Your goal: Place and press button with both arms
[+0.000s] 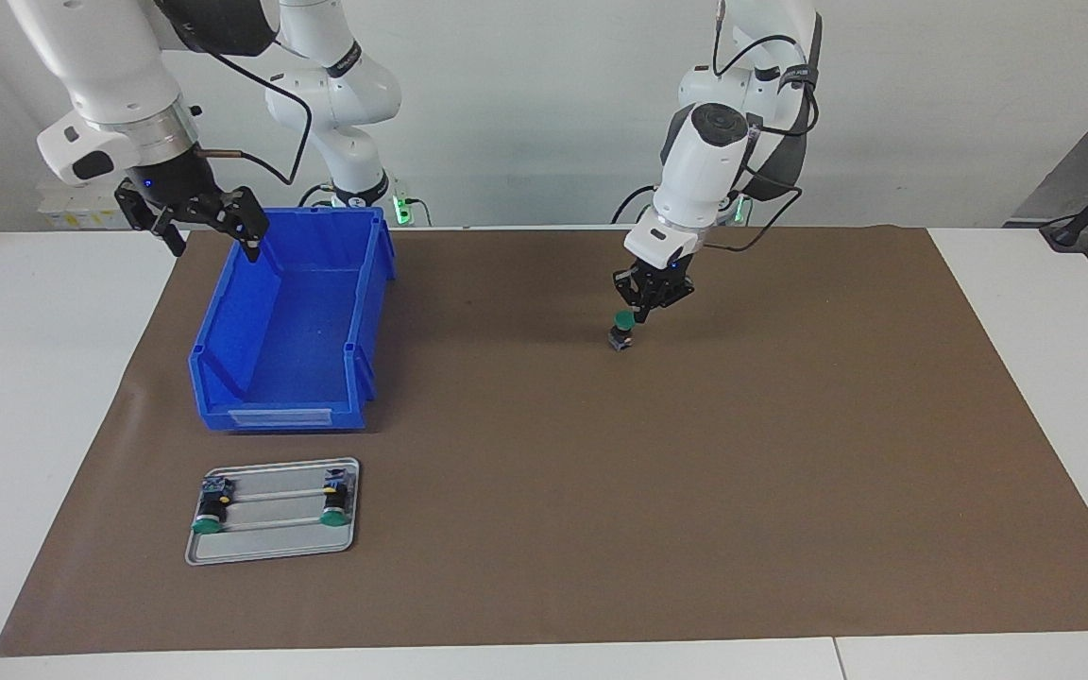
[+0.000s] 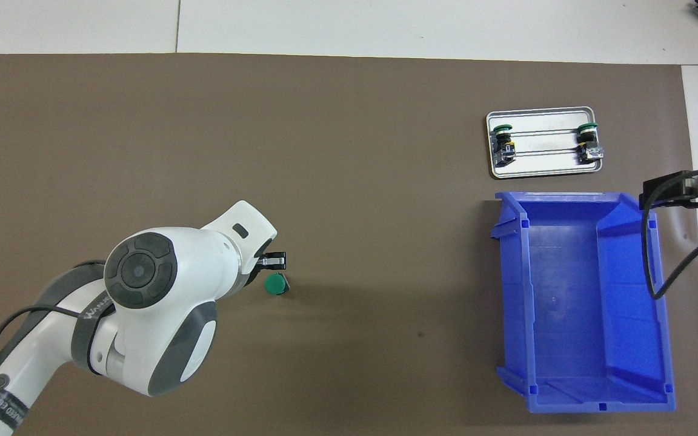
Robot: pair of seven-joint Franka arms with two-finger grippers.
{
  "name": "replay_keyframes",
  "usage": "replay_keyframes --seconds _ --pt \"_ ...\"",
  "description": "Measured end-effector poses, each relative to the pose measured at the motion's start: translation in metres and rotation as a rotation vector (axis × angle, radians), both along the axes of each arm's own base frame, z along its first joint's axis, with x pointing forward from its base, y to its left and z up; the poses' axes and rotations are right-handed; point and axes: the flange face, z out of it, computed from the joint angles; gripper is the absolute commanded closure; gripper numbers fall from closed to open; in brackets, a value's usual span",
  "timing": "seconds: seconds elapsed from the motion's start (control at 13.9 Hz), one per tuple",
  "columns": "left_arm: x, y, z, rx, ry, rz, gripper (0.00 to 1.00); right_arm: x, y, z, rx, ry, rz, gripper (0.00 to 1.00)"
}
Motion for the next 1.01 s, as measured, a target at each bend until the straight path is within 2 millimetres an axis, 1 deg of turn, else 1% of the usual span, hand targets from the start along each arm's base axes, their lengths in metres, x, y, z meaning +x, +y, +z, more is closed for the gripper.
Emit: replay_keyframes --seconds 0.14,0.43,1.01 --pt "-0.002 0.0 -0.005 0.005 0.008 -0.002 1.0 0.0 0.0 0.0 0.0 0.0 0.0 0.0" --pt "-0.005 -0.003 -0.007 0.003 0.004 -0.01 1.0 0.0 0.0 0.0 0.0 0.0 0.0 0.0" --pt "-0.008 0.0 -0.02 0.0 -0.01 -0.004 1.0 0.0 0.0 0.0 0.0 0.0 0.0 0.0"
